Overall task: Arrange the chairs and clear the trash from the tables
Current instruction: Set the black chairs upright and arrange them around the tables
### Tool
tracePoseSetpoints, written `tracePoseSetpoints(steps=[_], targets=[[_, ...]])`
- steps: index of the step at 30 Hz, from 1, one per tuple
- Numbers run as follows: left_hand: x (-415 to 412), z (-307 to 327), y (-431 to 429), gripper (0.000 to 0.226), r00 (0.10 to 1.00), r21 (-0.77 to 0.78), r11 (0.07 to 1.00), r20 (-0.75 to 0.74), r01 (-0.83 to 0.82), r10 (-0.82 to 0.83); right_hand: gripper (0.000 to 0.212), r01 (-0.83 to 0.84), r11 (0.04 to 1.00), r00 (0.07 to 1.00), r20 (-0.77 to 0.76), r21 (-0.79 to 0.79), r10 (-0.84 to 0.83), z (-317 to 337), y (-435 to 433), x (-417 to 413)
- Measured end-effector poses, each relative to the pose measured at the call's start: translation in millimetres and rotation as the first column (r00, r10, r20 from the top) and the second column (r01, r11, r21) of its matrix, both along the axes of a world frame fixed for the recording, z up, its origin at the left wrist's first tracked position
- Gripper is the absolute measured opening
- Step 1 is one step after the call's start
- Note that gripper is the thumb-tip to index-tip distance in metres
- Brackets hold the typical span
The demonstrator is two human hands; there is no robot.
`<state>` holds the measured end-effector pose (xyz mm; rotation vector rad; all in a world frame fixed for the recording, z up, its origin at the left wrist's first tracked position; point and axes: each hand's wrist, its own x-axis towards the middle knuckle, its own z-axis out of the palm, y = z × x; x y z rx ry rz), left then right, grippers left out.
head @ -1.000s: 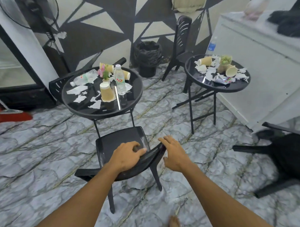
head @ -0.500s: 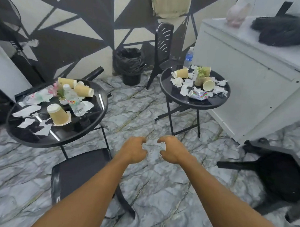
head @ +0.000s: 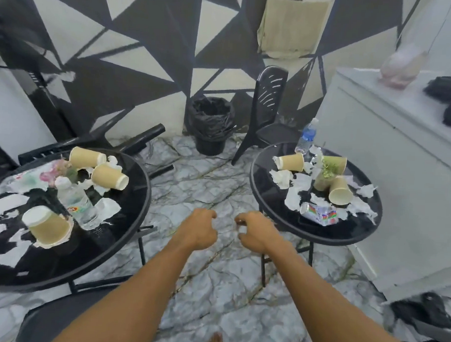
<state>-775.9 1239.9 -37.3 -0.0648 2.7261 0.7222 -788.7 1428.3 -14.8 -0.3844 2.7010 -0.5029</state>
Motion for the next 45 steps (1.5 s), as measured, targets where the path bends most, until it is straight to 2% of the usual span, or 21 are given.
tracePoseSetpoints(steps=[5,11,20,23,26,29,33,35,37,40,42,45], targets=[[-110,11,-20,0.049,0.998,-0.006,0.999,-0.025,-0.051,0.051,0.051,-0.070,0.997,0.997,-0.026,0.017,0.071,14,-24,-128],[-226,20,-69,0.053,0.988,-0.046,0.987,-0.023,-0.154,0.153,0.050,-0.151,0.988,0.988,0.012,-0.017,0.151,16,-71,-263],[-395,25,-166,0.052,0.926,-0.035,0.926,-0.049,-0.377,0.375,0.049,-0.410,0.912,0.912,0.001,-0.030,0.410,11,-181,-476],[-437,36,-203,0.029,0.883,-0.018,0.884,-0.065,-0.466,0.464,0.047,-0.499,0.865,0.866,-0.002,-0.050,0.499,24,-232,-531],[-471,45,-245,0.018,0.840,-0.025,0.841,-0.059,-0.541,0.539,0.034,-0.574,0.816,0.818,0.004,-0.067,0.575,32,-287,-576],[-505,40,-293,0.025,0.792,-0.040,0.791,-0.070,-0.610,0.607,0.024,-0.644,0.762,0.763,0.014,-0.068,0.646,31,-344,-620],[-558,22,-365,0.038,0.722,0.007,0.724,-0.077,-0.689,0.688,0.040,-0.707,0.706,0.707,-0.014,-0.031,0.707,22,-425,-684],[-584,11,-402,0.032,0.668,0.035,0.671,-0.074,-0.740,0.741,0.045,-0.743,0.669,0.669,-0.010,-0.010,0.743,15,-469,-716],[-607,0,-437,0.026,0.626,0.039,0.628,-0.053,-0.777,0.778,0.045,-0.767,0.642,0.642,0.022,0.003,0.767,11,-515,-746],[-635,-10,-485,0.030,0.579,0.039,0.579,-0.013,-0.815,0.816,0.040,-0.794,0.607,0.608,0.064,0.037,0.791,5,-580,-785],[-650,-16,-518,0.029,0.525,0.064,0.524,0.005,-0.849,0.851,0.045,-0.825,0.561,0.564,0.064,0.064,0.823,-2,-622,-808],[-668,-32,-564,0.042,0.422,0.106,0.417,0.025,-0.903,0.906,0.051,-0.886,0.458,0.463,0.103,0.063,0.880,-19,-686,-832]])
